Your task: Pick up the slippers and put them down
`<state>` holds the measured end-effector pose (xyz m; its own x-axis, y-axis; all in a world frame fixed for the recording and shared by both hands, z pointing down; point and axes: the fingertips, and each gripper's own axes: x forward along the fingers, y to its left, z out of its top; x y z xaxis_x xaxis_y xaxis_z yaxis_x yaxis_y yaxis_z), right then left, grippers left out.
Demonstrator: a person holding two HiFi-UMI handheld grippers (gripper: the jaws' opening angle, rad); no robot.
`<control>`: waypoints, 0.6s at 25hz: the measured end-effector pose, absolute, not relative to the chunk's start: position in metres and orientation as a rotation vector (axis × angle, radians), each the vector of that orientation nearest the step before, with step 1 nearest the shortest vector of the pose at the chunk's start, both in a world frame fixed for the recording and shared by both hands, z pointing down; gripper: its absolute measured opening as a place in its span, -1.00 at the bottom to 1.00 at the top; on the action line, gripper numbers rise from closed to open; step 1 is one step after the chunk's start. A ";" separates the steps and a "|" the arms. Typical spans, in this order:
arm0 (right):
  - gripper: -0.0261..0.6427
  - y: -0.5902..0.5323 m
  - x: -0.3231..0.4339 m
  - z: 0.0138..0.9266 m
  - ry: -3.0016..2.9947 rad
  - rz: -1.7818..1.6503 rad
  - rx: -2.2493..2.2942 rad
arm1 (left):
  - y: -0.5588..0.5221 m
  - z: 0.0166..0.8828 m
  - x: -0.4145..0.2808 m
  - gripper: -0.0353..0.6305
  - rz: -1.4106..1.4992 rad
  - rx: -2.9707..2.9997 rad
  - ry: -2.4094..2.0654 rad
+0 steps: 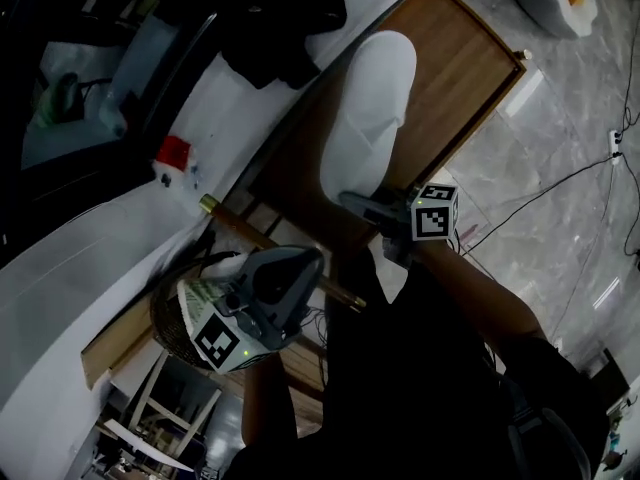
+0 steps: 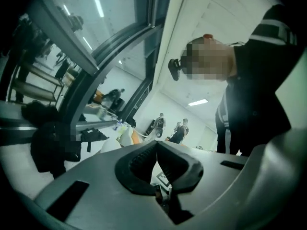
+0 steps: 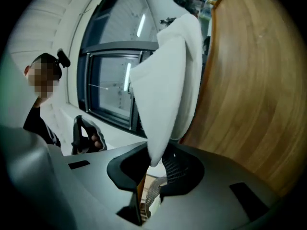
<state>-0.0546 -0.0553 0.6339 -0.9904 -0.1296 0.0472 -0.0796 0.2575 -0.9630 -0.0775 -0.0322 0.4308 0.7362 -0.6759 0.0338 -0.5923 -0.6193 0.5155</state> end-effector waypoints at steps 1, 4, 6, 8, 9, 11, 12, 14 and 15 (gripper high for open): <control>-0.72 -0.057 -0.054 0.641 2.432 -1.898 -0.235 | -0.033 0.434 -0.076 -0.86 -0.229 2.429 -0.949; -0.72 -0.062 -0.056 0.657 2.370 -1.961 -0.328 | -0.036 0.441 -0.069 -0.86 -0.238 2.415 -0.910; -0.72 -0.064 -0.058 0.665 2.358 -1.984 -0.365 | -0.037 0.443 -0.064 -0.86 -0.232 2.415 -0.882; -0.72 -0.064 -0.058 0.670 2.347 -2.003 -0.383 | -0.037 0.444 -0.061 -0.86 -0.223 2.421 -0.867; -0.72 -0.065 -0.058 0.671 2.338 -2.016 -0.389 | -0.037 0.444 -0.061 -0.86 -0.222 2.423 -0.864; -0.72 -0.066 -0.056 0.676 2.300 -2.055 -0.401 | -0.039 0.445 -0.062 -0.86 -0.230 2.418 -0.863; -0.72 -0.068 -0.055 0.679 2.272 -2.075 -0.412 | -0.040 0.446 -0.062 -0.86 -0.237 2.411 -0.862; -0.72 -0.073 -0.053 0.682 2.223 -2.099 -0.440 | -0.041 0.448 -0.063 -0.86 -0.260 2.392 -0.861; -0.72 -0.075 -0.053 0.684 2.206 -2.107 -0.454 | -0.042 0.448 -0.063 -0.86 -0.272 2.385 -0.862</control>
<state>-0.0527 -0.0752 0.6842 -0.9550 -0.2496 0.1602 -0.1715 0.0237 -0.9849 -0.0634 -0.0416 0.4479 0.7703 -0.6377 0.0053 -0.5187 -0.6217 0.5869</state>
